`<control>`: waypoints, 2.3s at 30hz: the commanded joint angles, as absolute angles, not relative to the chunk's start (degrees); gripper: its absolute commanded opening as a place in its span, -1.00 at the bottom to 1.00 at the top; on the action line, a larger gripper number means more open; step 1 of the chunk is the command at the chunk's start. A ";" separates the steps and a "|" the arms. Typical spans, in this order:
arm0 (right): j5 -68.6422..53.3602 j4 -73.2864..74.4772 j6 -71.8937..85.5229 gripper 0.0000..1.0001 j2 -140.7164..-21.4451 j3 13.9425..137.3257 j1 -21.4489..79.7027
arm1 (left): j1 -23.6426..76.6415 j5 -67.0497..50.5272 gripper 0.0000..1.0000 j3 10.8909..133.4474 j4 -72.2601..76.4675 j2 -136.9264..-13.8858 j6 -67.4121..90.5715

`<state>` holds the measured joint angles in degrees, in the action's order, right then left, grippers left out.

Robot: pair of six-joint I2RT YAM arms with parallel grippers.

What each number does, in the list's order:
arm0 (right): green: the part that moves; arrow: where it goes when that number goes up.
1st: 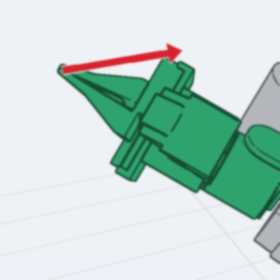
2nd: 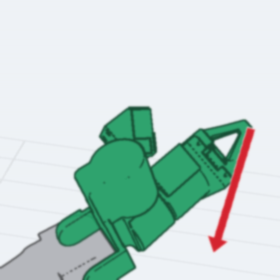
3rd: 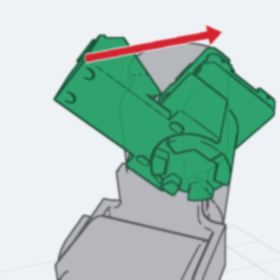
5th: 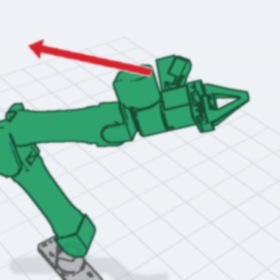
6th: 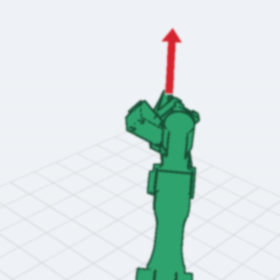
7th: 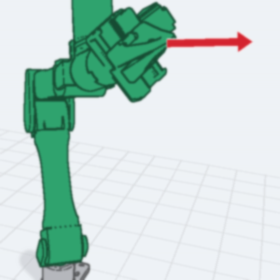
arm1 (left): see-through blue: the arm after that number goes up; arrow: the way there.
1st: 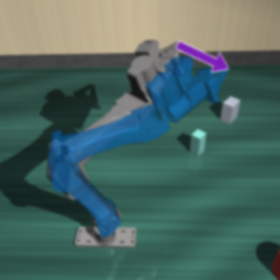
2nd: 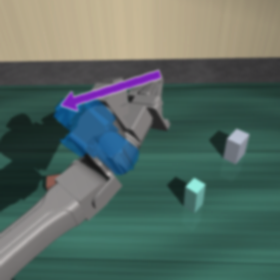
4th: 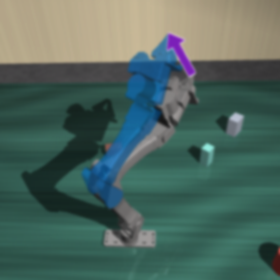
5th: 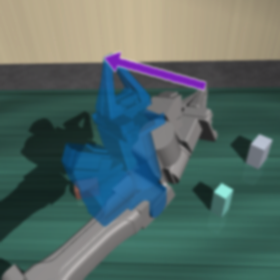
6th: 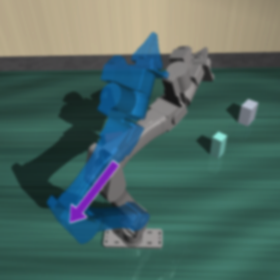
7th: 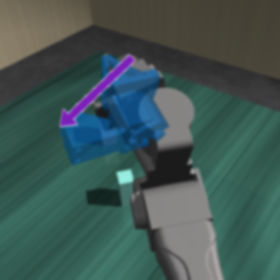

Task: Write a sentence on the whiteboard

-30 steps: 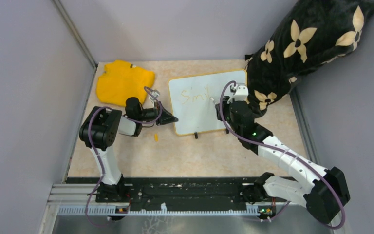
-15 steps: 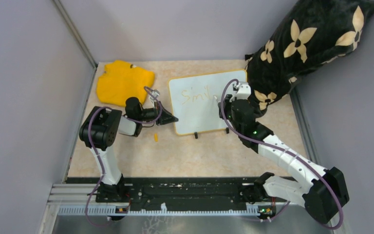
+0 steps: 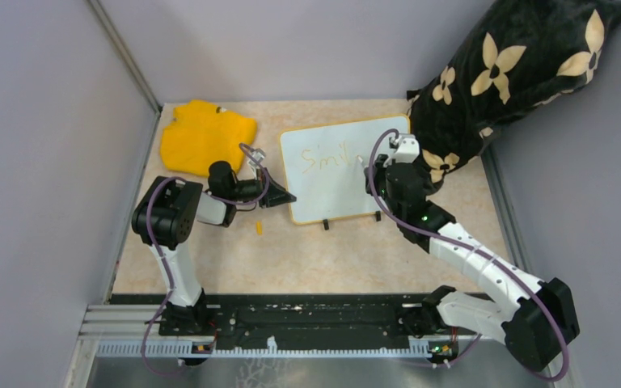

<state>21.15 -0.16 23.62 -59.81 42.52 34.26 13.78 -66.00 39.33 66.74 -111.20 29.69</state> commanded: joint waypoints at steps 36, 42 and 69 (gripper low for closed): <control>18.72 -0.09 23.75 -1.00 -57.75 41.04 33.17 | 14.24 -65.84 -1.00 39.53 62.98 -110.30 28.65; 21.89 2.49 23.60 -1.00 -57.34 41.59 33.22 | 14.24 -65.86 -1.00 39.49 62.89 -110.27 28.49; 22.54 0.44 25.14 -1.00 -51.95 39.06 32.41 | 14.24 -65.78 -1.00 39.62 62.60 -110.21 28.56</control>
